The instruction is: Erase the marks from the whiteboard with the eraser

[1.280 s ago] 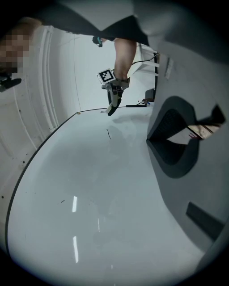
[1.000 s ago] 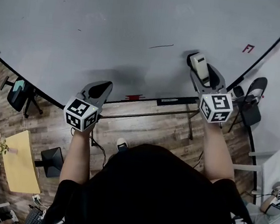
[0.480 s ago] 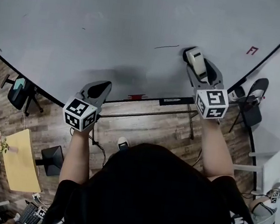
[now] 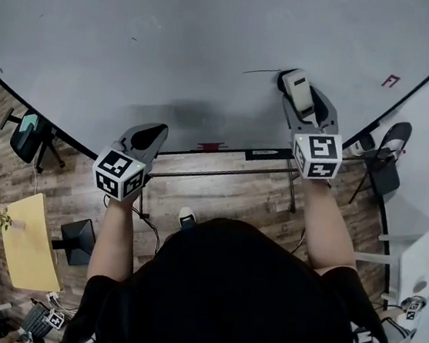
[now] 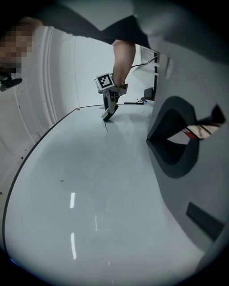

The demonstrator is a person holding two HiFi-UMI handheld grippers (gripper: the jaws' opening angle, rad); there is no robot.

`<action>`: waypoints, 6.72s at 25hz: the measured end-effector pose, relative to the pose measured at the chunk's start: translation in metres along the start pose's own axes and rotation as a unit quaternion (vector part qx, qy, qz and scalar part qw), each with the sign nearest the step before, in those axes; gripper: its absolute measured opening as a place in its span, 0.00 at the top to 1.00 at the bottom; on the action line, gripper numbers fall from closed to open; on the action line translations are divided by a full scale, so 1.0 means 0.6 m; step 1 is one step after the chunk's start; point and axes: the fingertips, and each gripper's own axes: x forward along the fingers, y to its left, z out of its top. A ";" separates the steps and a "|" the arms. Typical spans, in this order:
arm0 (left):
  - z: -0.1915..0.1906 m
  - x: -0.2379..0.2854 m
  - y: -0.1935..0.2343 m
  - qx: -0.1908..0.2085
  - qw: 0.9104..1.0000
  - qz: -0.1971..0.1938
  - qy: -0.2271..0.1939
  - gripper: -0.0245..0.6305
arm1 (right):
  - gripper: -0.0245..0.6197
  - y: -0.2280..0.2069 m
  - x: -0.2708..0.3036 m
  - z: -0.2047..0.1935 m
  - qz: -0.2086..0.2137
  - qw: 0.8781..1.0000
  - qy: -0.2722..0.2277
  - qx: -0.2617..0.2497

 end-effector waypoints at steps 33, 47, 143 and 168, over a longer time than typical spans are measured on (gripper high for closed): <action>-0.038 -0.054 0.018 -0.023 1.000 0.020 0.007 0.95 | 0.56 0.152 0.041 0.022 0.072 0.996 0.006 -0.048; -0.051 -0.097 0.034 -0.030 0.999 0.036 0.007 0.95 | 0.56 0.220 0.056 0.023 0.103 0.993 0.011 -0.054; -0.036 -0.058 -0.011 -0.008 1.000 -0.013 0.023 0.95 | 0.56 0.120 0.049 0.013 0.031 0.999 0.016 -0.028; -0.054 -0.084 0.003 -0.017 0.999 -0.004 0.026 0.95 | 0.56 0.231 0.067 -0.012 0.083 0.995 0.032 -0.048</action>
